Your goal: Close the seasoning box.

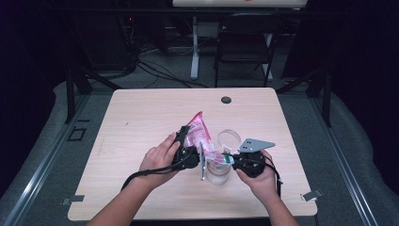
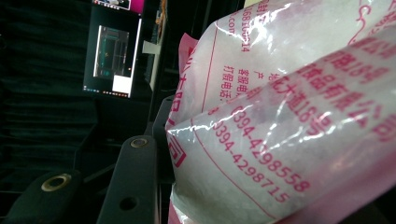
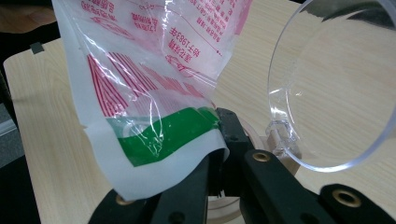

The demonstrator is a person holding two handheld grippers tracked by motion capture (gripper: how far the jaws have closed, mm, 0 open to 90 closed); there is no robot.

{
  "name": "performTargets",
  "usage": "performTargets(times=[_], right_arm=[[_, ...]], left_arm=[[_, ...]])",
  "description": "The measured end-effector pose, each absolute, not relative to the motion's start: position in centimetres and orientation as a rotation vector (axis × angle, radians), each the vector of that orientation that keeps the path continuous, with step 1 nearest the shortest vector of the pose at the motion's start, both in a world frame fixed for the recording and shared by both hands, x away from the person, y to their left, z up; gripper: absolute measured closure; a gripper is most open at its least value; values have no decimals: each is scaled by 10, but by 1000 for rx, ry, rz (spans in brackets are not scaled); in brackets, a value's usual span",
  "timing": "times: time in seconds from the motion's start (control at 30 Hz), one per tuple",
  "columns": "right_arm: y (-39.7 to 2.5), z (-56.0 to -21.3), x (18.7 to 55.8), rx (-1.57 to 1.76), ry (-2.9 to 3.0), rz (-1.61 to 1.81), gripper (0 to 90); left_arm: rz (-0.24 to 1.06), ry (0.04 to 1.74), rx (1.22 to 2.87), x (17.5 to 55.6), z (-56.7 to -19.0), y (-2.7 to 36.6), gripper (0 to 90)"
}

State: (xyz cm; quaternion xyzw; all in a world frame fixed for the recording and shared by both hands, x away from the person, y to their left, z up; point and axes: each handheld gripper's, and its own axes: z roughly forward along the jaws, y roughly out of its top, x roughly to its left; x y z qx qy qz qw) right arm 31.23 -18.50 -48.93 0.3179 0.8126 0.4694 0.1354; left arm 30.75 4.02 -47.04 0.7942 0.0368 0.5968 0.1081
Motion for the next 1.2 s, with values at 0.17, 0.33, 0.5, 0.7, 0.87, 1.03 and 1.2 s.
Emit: performTargets(times=[0.17, 0.33, 0.5, 0.7, 0.87, 1.03, 1.2], right_arm=[[-185, -489, 312, 921, 2354, 1359, 900], [-185, -490, 312, 924, 2352, 1359, 900], [-185, -490, 312, 923, 2353, 1358, 900], [-185, -490, 313, 926, 2352, 1358, 900], [-185, -490, 312, 926, 2351, 1358, 900], [-185, -490, 312, 927, 2349, 1361, 900], [-185, -490, 312, 927, 2349, 1361, 900]], left_arm=[[1756, 107, 2336, 307, -470, 40, 612], [1758, 104, 2333, 307, -470, 40, 612], [1760, 101, 2329, 307, -470, 40, 612], [1761, 100, 2327, 307, -470, 40, 612], [1763, 98, 2328, 307, -470, 39, 612], [1762, 98, 2327, 307, -470, 40, 612], [1760, 100, 2334, 307, -469, 39, 612]])
